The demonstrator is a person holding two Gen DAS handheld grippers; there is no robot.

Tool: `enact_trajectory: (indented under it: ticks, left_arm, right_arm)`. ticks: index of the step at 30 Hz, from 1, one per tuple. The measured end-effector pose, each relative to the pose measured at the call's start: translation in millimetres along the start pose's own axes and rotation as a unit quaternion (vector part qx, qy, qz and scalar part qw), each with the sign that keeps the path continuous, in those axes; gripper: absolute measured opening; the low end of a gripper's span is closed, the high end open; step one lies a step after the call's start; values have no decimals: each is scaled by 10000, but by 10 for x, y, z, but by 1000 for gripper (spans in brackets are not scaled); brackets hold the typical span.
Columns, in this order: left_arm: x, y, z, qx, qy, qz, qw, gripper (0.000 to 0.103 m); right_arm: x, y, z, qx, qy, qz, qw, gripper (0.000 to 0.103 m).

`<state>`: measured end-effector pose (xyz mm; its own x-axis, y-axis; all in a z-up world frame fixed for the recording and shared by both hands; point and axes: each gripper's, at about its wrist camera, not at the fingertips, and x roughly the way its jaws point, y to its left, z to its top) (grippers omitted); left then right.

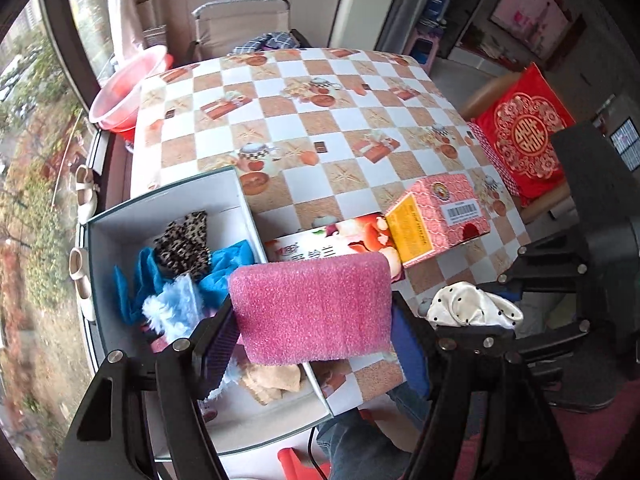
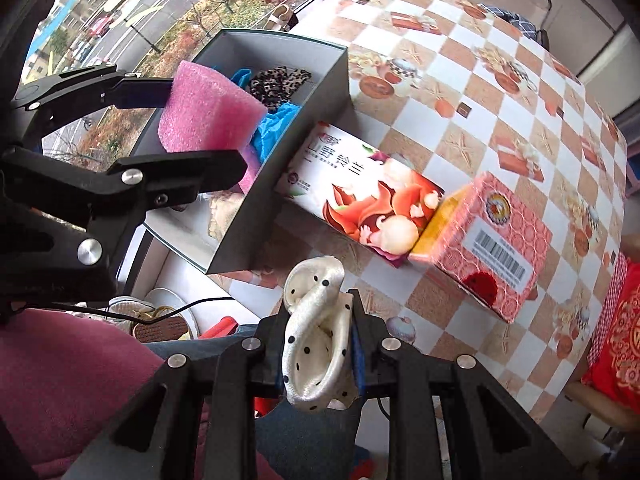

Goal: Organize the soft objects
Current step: 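Carry the pink sponge and polka-dot cloth with both tools over the white box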

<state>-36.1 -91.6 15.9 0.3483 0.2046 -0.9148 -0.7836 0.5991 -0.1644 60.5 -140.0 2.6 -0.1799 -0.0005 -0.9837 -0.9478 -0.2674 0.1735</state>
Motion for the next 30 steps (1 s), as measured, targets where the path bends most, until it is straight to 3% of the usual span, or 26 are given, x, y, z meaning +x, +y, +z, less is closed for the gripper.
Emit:
enact_trajectory:
  ticks: [7,20,30]
  left_arm:
    - [-99,374,-221,-636,-68,229,9977,74]
    - [-226,671,-388,-1164,-273,483,9916,74]
    - [-190,1058,-619,-2015,-192,850,9756,74]
  right_arm:
    - [-3,257,273,-335,-60,110,9994,24]
    - [-201,348,613,-250,-310,282,9988,24]
    - [-139,506,956,-299,-351,306,9985,24]
